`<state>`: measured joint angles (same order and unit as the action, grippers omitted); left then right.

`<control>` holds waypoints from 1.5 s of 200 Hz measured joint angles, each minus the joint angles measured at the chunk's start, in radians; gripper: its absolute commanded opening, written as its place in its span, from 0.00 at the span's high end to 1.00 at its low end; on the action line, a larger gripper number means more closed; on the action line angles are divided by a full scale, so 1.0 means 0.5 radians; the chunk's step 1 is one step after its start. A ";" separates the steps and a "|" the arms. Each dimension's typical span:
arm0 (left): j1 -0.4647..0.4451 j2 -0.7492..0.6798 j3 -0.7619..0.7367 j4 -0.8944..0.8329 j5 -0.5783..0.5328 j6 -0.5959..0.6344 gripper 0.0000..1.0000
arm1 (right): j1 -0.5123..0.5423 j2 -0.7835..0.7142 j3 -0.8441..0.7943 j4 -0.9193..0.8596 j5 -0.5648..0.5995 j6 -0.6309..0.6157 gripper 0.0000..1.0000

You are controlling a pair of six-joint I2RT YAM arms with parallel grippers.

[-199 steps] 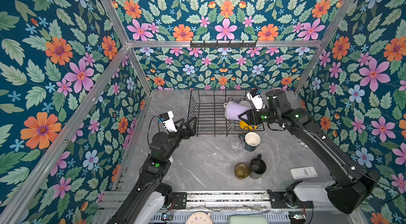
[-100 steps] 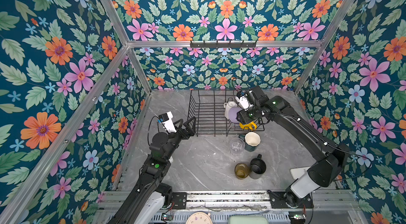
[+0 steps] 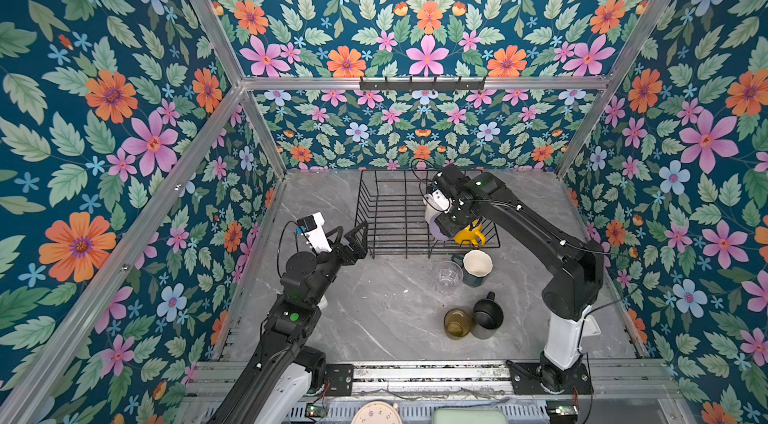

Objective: Load the cups into the dish rack
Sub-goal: 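Lower the lilac cup upside down into the rack with the right gripper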

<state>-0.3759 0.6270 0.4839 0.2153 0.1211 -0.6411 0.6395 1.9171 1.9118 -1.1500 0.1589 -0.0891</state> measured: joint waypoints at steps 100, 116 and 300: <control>0.000 -0.095 -0.001 -0.117 -0.076 0.039 0.00 | 0.005 0.316 0.207 -0.144 0.010 -0.076 0.93; 0.000 -0.108 -0.004 -0.118 -0.081 0.040 0.00 | 0.006 0.352 0.221 -0.164 0.011 -0.080 0.82; 0.000 -0.156 -0.012 -0.214 -0.140 0.038 0.00 | 0.005 0.333 0.043 0.019 -0.087 -0.050 0.16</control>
<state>-0.3759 0.5488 0.4778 0.1085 0.0509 -0.6220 0.6422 2.0834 1.9335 -1.1404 0.1154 -0.1143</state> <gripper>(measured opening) 0.996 0.837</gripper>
